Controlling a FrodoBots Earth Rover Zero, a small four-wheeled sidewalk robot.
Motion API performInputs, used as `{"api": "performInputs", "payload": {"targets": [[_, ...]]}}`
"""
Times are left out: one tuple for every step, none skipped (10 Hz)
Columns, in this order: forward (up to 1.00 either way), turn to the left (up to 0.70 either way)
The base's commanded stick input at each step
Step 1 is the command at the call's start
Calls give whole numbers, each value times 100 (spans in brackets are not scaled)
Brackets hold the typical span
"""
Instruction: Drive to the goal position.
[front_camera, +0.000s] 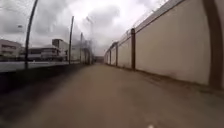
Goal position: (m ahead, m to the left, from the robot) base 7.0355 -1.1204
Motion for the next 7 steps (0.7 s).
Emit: {"api": "performInputs", "payload": {"targets": [[70,0],[70,0],[70,0],[70,0],[70,0],[70,0],[70,0]]}}
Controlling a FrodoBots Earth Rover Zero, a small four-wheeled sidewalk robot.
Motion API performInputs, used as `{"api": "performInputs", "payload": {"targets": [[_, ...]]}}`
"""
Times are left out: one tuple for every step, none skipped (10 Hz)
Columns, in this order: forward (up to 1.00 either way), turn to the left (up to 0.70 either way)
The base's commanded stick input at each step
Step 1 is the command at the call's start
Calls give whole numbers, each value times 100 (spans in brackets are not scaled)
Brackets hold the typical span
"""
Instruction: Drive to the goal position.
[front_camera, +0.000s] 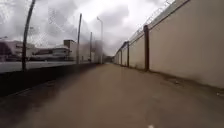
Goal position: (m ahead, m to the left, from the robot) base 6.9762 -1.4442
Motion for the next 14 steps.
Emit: {"api": "performInputs", "payload": {"targets": [[70,0],[70,0],[70,0],[70,0],[70,0],[70,0],[70,0],[70,0],[70,0],[70,0],[70,0],[70,0],[70,0],[70,0]]}}
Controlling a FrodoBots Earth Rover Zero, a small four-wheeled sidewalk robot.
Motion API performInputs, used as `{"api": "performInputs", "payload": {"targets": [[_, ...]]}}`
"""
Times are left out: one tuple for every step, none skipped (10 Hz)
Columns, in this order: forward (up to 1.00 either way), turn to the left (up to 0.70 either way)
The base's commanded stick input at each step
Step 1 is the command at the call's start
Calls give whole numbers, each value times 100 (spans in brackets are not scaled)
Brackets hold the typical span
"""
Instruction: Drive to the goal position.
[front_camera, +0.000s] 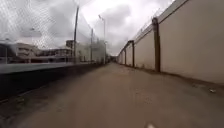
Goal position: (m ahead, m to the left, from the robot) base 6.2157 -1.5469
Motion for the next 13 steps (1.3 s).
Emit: {"api": "performInputs", "payload": {"targets": [[70,0],[70,0],[70,0],[70,0],[70,0],[70,0],[70,0],[70,0],[70,0],[70,0],[70,0],[70,0],[70,0]]}}
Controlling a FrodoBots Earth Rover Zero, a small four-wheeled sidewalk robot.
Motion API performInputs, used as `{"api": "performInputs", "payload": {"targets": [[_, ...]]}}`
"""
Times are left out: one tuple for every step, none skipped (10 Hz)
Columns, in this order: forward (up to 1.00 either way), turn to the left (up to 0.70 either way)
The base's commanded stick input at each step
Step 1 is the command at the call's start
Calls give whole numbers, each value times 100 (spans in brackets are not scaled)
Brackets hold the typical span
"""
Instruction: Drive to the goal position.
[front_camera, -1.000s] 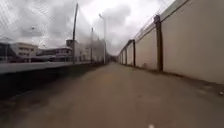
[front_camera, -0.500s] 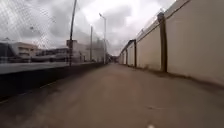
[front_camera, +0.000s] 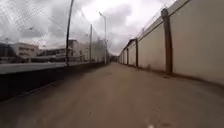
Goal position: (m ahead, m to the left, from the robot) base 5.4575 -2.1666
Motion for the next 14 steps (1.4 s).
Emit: {"api": "performInputs", "payload": {"targets": [[70,0],[70,0],[70,0],[70,0],[70,0],[70,0],[70,0],[70,0],[70,-13],[70,-34],[70,-35],[70,-28],[70,-6],[70,0]]}}
